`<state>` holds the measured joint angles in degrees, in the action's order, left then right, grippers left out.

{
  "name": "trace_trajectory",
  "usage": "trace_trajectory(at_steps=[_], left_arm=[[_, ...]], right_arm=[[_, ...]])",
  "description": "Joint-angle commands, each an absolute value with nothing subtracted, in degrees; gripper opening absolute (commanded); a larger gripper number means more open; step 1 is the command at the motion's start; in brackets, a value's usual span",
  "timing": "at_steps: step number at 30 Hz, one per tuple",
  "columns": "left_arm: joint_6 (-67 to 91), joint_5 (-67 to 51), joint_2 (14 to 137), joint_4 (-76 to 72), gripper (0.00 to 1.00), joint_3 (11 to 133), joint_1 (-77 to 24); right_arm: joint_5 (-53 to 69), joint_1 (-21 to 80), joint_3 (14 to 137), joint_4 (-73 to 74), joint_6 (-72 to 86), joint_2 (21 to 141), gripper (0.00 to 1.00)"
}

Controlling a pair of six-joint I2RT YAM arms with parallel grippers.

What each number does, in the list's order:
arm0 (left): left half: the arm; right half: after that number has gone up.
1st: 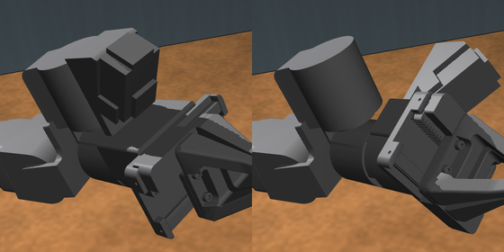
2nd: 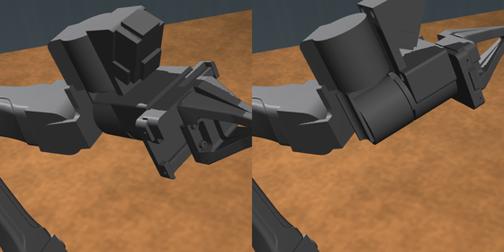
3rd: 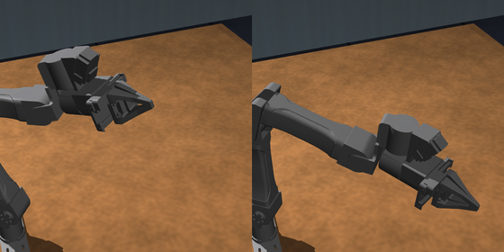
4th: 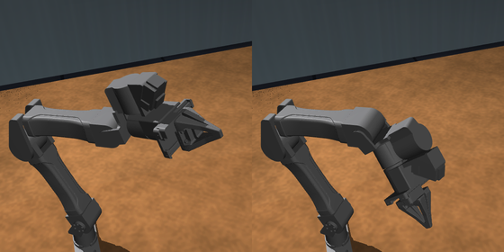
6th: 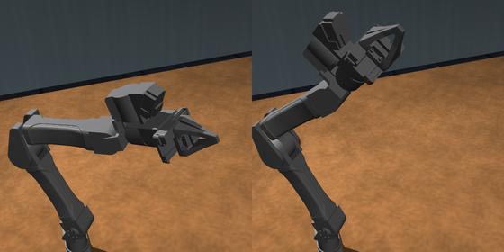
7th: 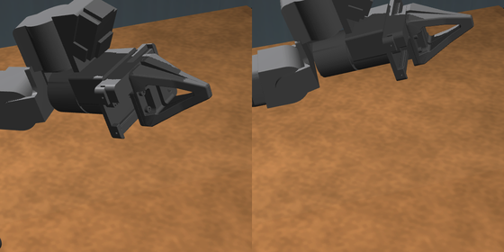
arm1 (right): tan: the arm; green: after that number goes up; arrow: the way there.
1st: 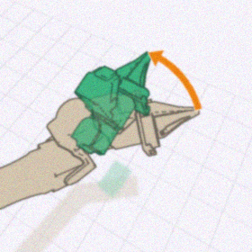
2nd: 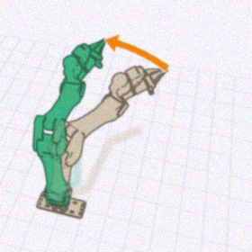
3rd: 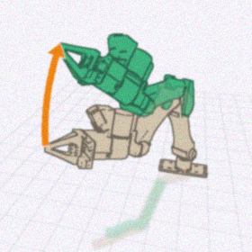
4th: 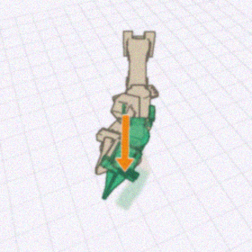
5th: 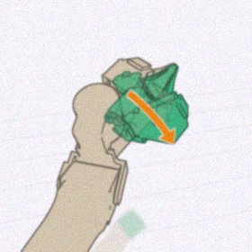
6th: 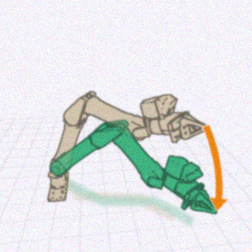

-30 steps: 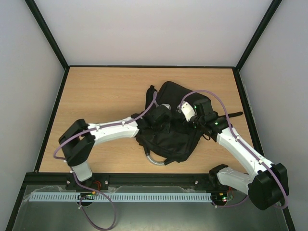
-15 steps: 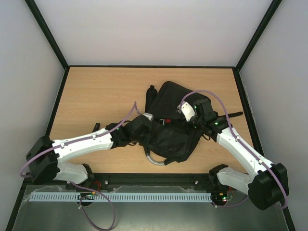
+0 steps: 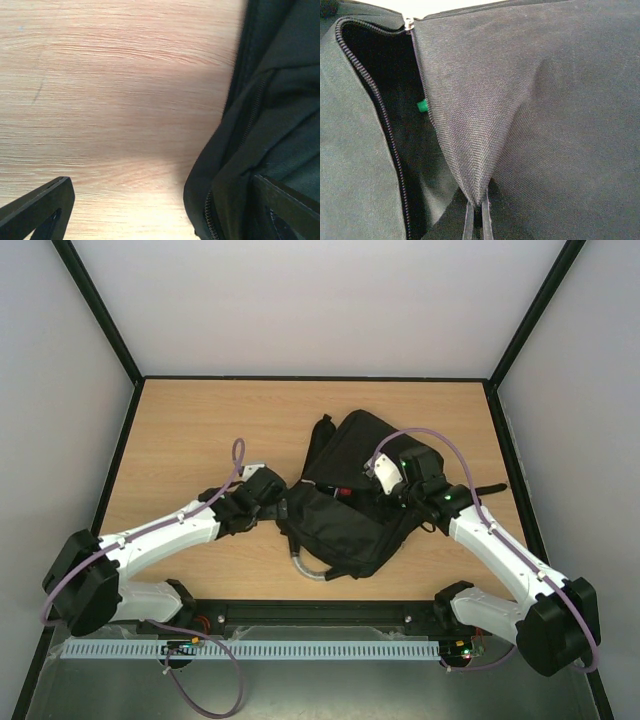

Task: Pack the student bag
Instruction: Pick up the personal item from the center of the board.

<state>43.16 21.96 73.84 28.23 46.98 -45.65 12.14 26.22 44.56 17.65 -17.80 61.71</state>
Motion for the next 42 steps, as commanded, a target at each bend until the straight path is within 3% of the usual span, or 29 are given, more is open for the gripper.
trace_trajectory(at_steps=[1,11,16,26,36,42], left_arm=[[47.2,30.4,73.0,35.1,0.99,43.1,-38.2],[44.9,20.2,65.8,28.6,0.99,37.4,-25.4],[48.0,25.4,63.5,31.9,0.99,36.9,-22.4],[49.8,23.8,67.7,28.4,0.99,34.5,-14.0],[46.3,17.9,77.9,21.5,0.99,34.5,-13.6],[42.1,10.4,83.0,19.1,0.91,34.6,-14.0]], right_arm=[[12.0,25.7,44.7,16.0,-18.3,60.6,0.01],[12.2,25.6,44.7,16.3,-18.5,60.5,0.01],[12.1,25.5,44.8,16.4,-18.5,60.7,0.01],[12.3,25.4,44.8,16.5,-18.5,60.6,0.01],[12.4,25.1,44.8,16.6,-18.5,60.6,0.01],[12.4,25.0,44.8,16.6,-18.7,60.9,0.01]])
